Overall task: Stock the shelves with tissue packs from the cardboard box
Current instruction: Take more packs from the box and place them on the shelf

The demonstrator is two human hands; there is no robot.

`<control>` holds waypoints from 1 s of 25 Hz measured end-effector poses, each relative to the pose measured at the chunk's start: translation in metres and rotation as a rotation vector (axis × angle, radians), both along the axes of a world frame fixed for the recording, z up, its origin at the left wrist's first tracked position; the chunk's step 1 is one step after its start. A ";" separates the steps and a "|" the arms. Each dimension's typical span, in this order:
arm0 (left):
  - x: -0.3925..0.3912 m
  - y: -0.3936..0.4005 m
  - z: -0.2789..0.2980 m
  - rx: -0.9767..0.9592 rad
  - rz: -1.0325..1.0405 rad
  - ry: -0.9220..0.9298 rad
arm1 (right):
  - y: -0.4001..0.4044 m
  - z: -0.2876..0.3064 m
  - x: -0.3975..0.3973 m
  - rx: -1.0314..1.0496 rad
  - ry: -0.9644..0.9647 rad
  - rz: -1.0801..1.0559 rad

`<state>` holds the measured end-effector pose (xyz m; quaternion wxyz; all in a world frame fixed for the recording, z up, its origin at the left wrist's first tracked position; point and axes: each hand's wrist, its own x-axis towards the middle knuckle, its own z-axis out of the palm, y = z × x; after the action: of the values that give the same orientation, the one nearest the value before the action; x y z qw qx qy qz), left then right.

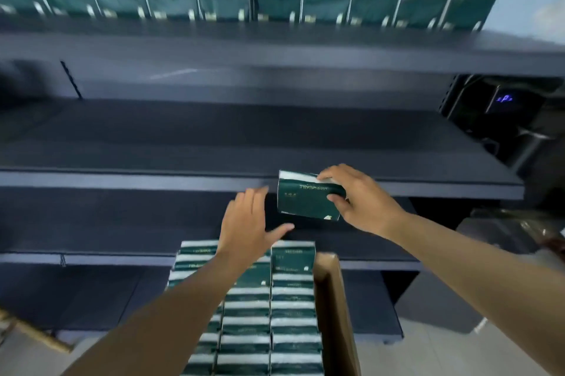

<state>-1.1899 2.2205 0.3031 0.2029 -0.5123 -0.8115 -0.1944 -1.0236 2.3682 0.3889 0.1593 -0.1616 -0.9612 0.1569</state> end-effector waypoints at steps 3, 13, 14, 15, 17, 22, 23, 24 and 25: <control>-0.008 0.022 0.091 0.210 -0.012 0.084 | 0.004 0.077 0.003 0.123 0.132 0.027; -0.049 0.108 0.280 0.376 0.011 0.249 | 0.064 0.236 -0.027 0.206 0.394 -0.033; -0.057 0.118 0.286 0.346 0.041 0.223 | 0.075 0.240 -0.038 0.182 0.408 -0.048; -0.067 0.126 0.288 0.318 0.077 0.200 | 0.087 0.241 -0.050 0.154 0.417 -0.059; -0.093 0.143 0.284 0.263 0.147 0.162 | 0.111 0.238 -0.081 0.105 0.423 -0.063; -0.157 0.173 0.270 0.151 0.254 0.062 | 0.159 0.220 -0.161 0.079 0.412 -0.018; -0.167 0.179 0.268 0.125 0.271 0.070 | 0.166 0.218 -0.177 0.077 0.419 -0.013; -0.179 0.185 0.267 0.100 0.287 0.081 | 0.174 0.215 -0.193 0.072 0.423 -0.010; -0.189 0.191 0.267 0.085 0.299 0.089 | 0.181 0.212 -0.207 0.070 0.425 -0.013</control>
<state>-1.3787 2.4119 0.5702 0.2871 -0.3849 -0.8599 -0.1732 -1.2309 2.5487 0.6011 0.3648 -0.1254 -0.9099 0.1527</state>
